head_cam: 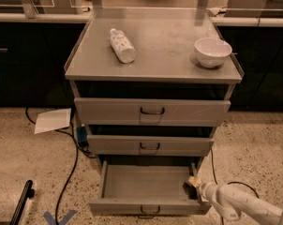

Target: Open bottom drawer

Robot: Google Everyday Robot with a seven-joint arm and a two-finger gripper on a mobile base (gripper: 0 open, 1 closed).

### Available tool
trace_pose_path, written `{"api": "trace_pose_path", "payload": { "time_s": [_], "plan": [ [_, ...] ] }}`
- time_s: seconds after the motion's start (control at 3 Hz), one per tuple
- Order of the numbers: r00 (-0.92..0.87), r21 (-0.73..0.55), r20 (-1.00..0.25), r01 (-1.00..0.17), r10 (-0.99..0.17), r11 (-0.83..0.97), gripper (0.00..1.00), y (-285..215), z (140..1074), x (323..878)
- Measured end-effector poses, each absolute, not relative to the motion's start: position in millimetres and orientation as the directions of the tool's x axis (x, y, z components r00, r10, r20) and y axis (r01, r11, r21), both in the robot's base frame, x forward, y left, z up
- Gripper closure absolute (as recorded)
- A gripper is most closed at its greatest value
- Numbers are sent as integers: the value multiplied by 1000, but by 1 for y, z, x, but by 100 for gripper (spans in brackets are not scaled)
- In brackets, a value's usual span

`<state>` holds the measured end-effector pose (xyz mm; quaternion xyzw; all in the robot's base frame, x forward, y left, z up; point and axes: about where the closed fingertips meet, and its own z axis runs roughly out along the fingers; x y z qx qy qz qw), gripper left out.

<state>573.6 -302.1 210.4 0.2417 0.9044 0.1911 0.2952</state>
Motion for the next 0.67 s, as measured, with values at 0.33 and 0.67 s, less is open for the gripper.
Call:
{"api": "trace_pose_path", "payload": {
  "time_s": [0.33, 0.67],
  "plan": [
    [-709, 488, -442, 324, 550, 810, 0, -302, 210, 574],
    [-709, 488, -442, 324, 550, 810, 0, -302, 210, 574]
  ]
}}
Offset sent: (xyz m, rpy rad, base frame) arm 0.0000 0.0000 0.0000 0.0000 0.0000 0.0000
